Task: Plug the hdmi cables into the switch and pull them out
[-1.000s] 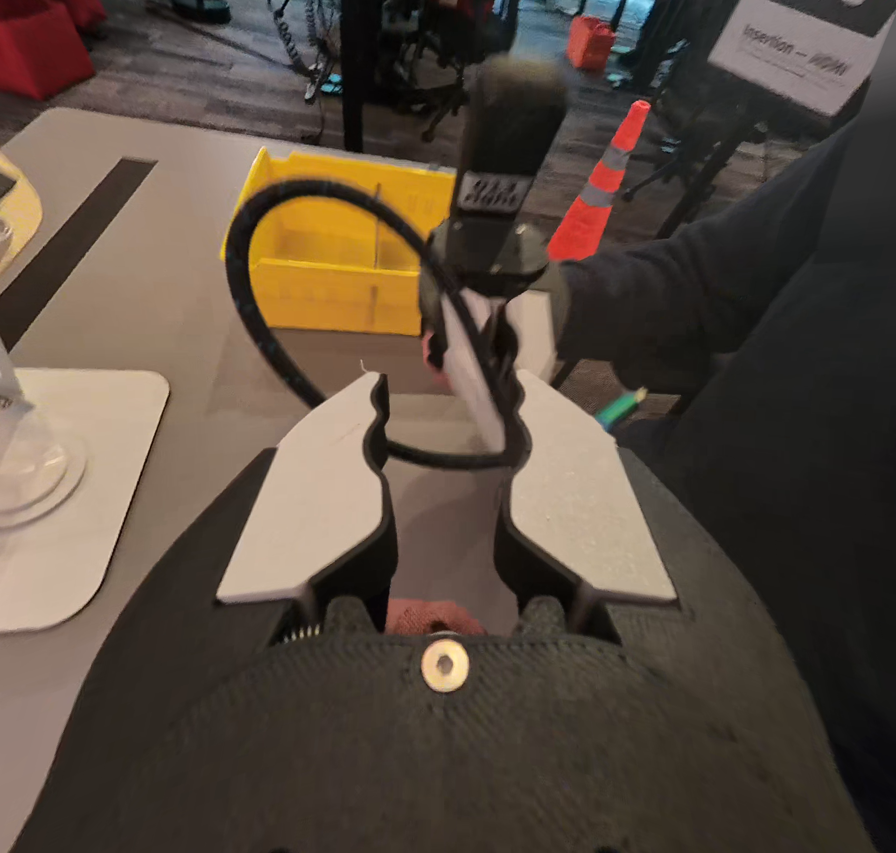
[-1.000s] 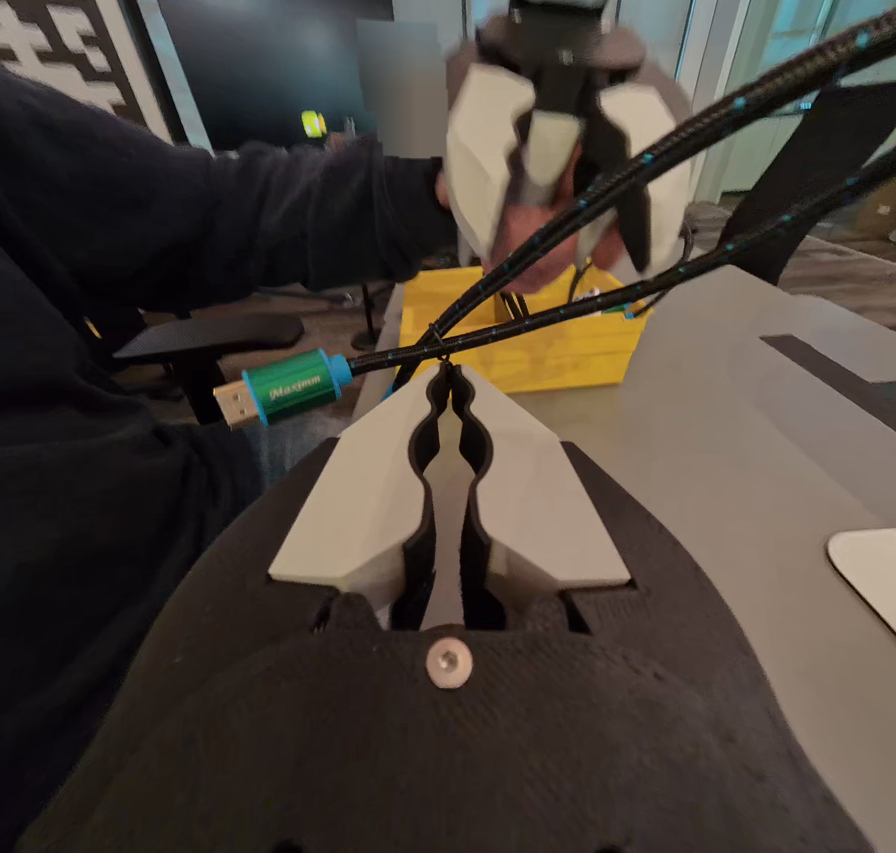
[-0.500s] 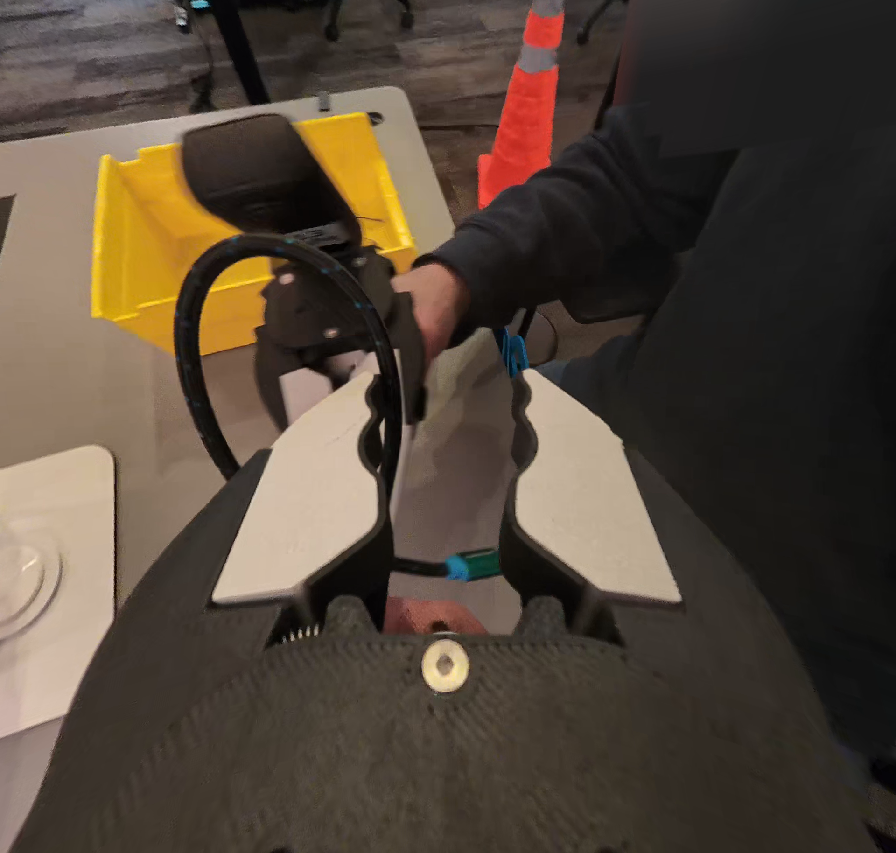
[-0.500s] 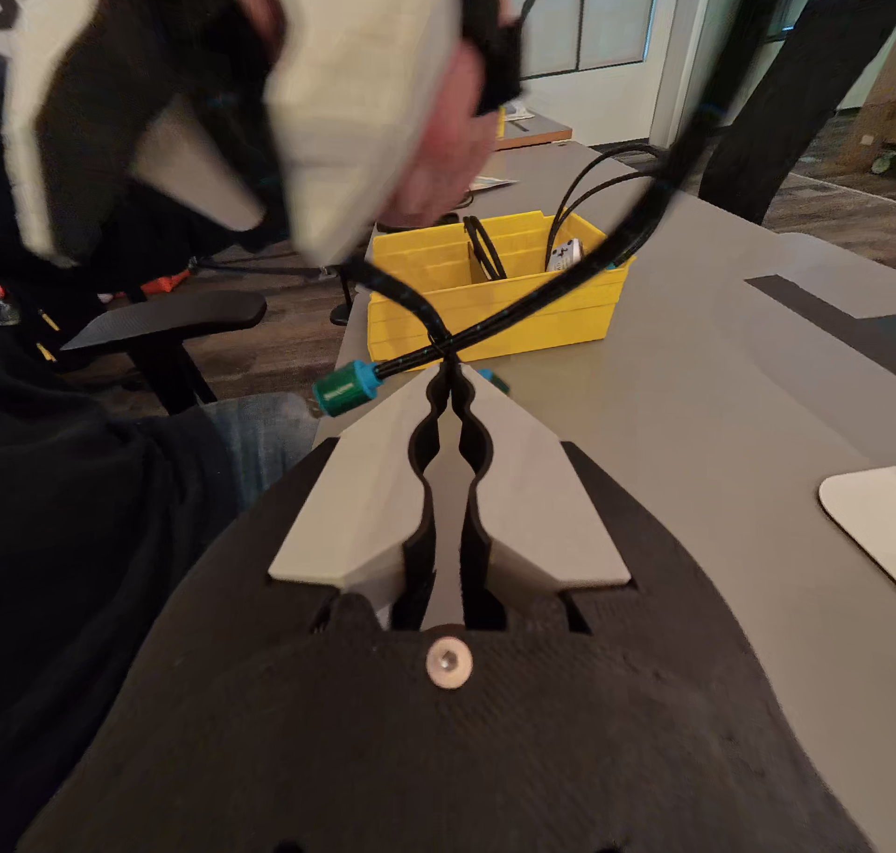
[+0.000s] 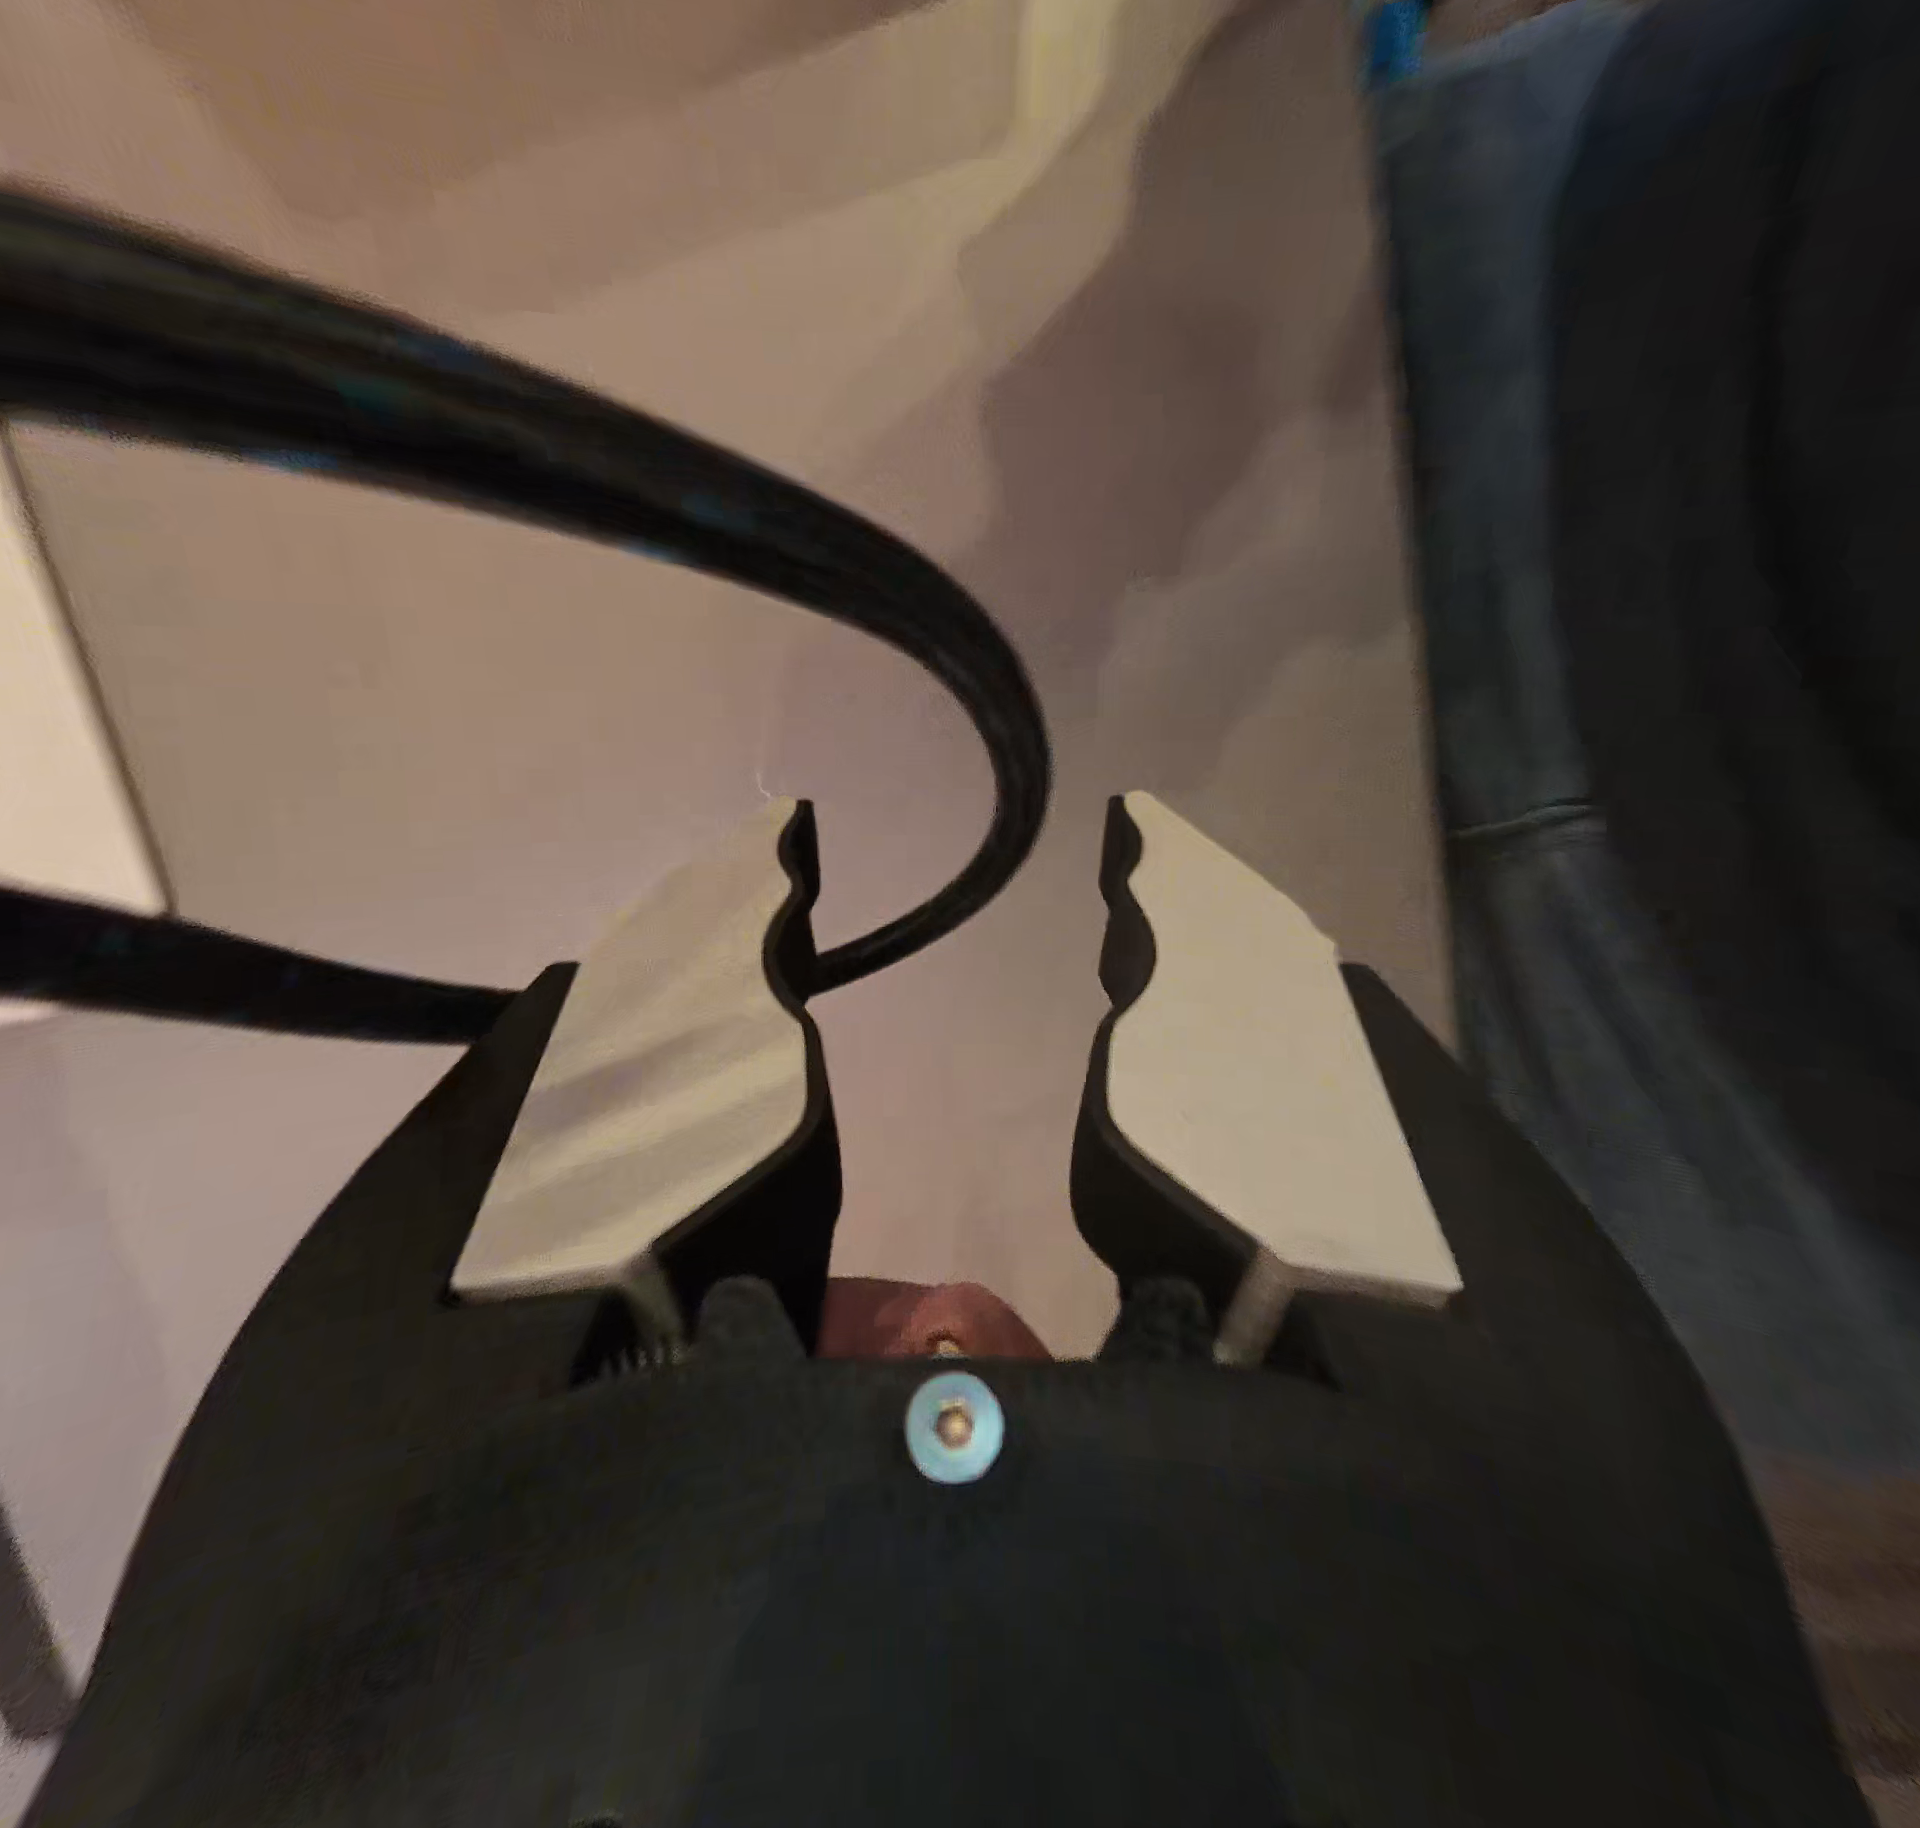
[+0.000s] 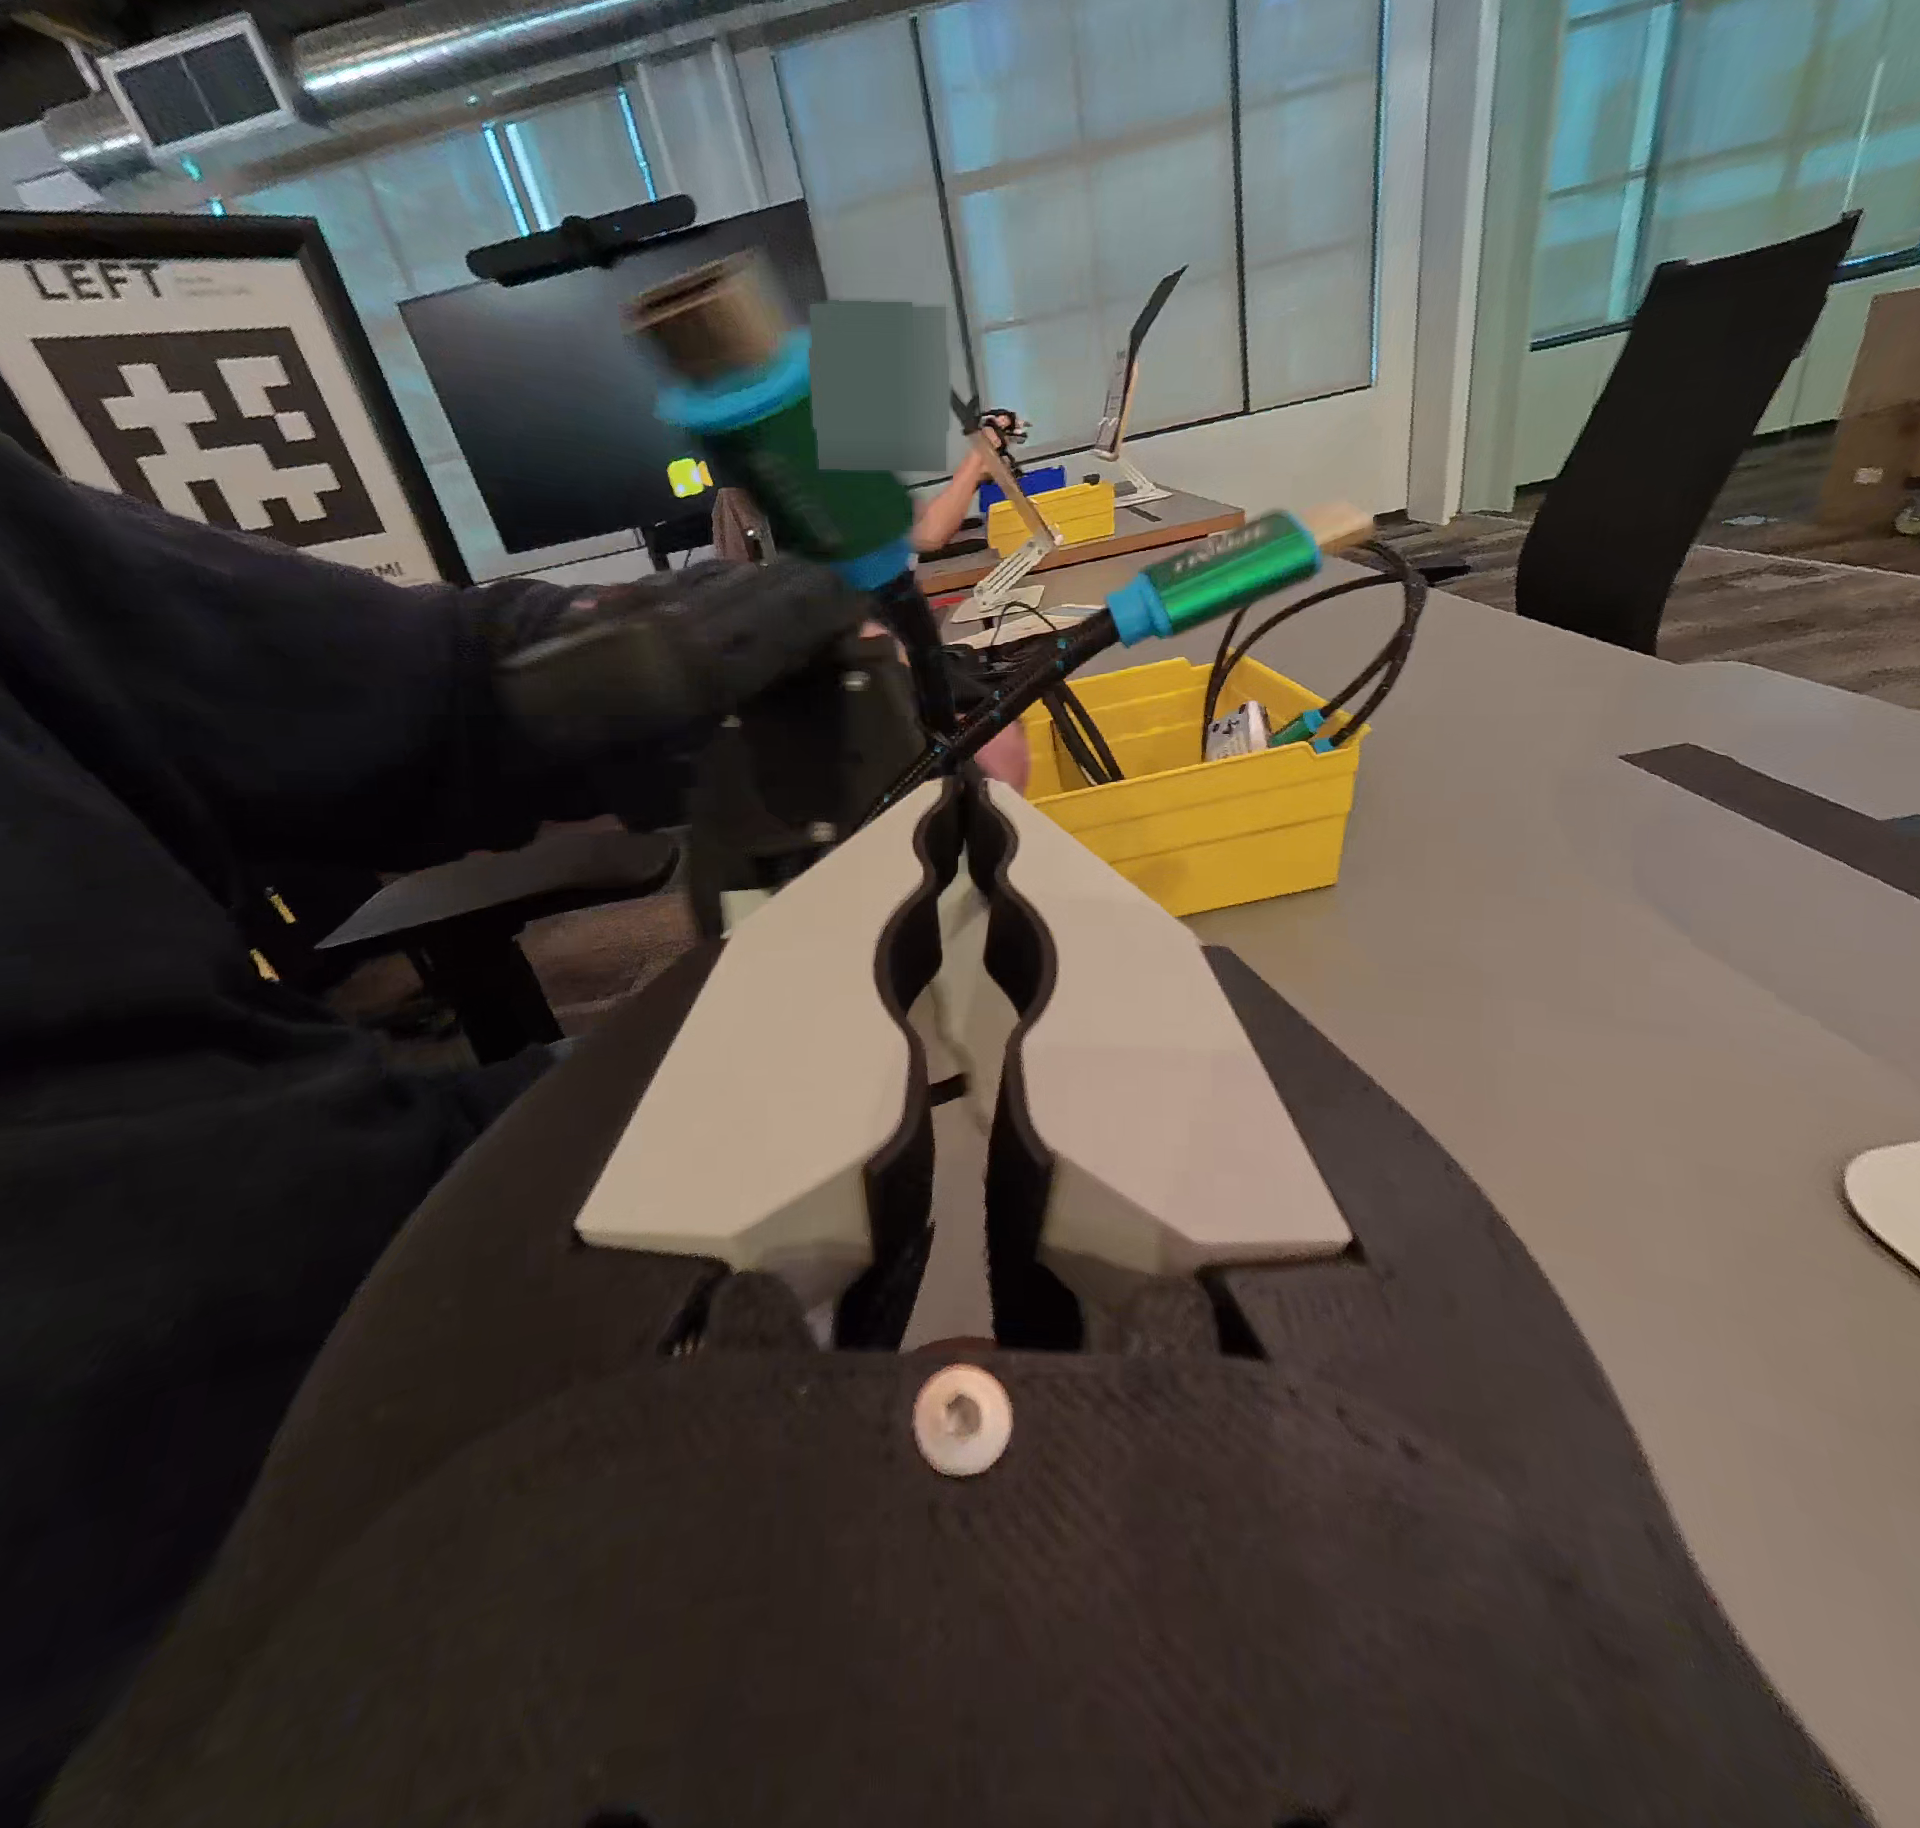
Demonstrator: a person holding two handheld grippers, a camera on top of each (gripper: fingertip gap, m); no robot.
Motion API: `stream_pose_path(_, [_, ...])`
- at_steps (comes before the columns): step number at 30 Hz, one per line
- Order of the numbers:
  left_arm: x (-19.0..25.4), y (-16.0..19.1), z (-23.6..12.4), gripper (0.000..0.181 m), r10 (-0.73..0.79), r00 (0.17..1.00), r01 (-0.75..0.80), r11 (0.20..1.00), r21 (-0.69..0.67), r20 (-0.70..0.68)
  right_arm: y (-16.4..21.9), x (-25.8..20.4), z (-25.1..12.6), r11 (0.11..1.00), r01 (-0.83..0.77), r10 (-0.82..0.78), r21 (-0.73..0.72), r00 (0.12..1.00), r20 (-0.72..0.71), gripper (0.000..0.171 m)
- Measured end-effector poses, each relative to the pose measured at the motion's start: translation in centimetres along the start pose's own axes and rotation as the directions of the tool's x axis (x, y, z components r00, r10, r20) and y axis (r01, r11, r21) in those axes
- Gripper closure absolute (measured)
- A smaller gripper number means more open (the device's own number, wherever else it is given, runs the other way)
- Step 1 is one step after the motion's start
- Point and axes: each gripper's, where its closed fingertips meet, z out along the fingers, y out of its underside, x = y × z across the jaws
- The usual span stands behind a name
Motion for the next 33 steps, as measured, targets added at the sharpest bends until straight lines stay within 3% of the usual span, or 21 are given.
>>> stream_pose_path(7, [-8.5, 1.3, -2.8, 0.141, -0.105, 0.954, 0.101, 0.994, 0.027, 0.28, 1.2, -2.7, 1.2, 0.991, 0.086, -0.075, -0.1, 0.992, 0.101, 0.171])
stream_pose_path(14, [-12.7, -0.6, -6.1, 0.143, 0.075, 0.809, -0.063, 0.997, -0.042, 0.583, 1.4, -3.1, 0.9, 0.987, 0.107, -0.092, -0.119, 0.988, 0.121, 0.171])
stream_pose_path(17, [-14.1, -1.7, -8.3, 0.143, 0.223, 0.648, -0.19, 0.973, -0.129, 0.729, 1.9, -3.0, 0.7, 0.984, 0.112, -0.096, -0.139, 0.988, 0.117, 0.171])
stream_pose_path(20, [-14.5, -2.4, -10.2, 0.145, 0.35, 0.512, -0.276, 0.932, -0.236, 0.784, 2.4, -2.9, 0.7, 0.982, 0.11, -0.092, -0.154, 0.989, 0.117, 0.171])
stream_pose_path(26, [-13.7, -5.2, -14.7, 0.14, 0.612, 0.192, -0.378, 0.768, -0.517, 0.767, 4.4, -1.1, 0.9, 0.96, 0.119, -0.113, -0.255, 0.993, 0.04, 0.171])
stream_pose_path(32, [-9.8, -8.8, -13.4, 0.137, 0.675, 0.196, -0.504, 0.692, -0.517, 0.712, 5.6, 2.0, 1.0, 0.942, 0.09, -0.135, -0.324, 0.984, -0.117, 0.171])
stream_pose_path(33, [-8.9, -9.3, -12.8, 0.136, 0.654, 0.254, -0.523, 0.713, -0.468, 0.712, 5.4, 2.5, 0.9, 0.948, 0.078, -0.129, -0.309, 0.981, -0.146, 0.171])
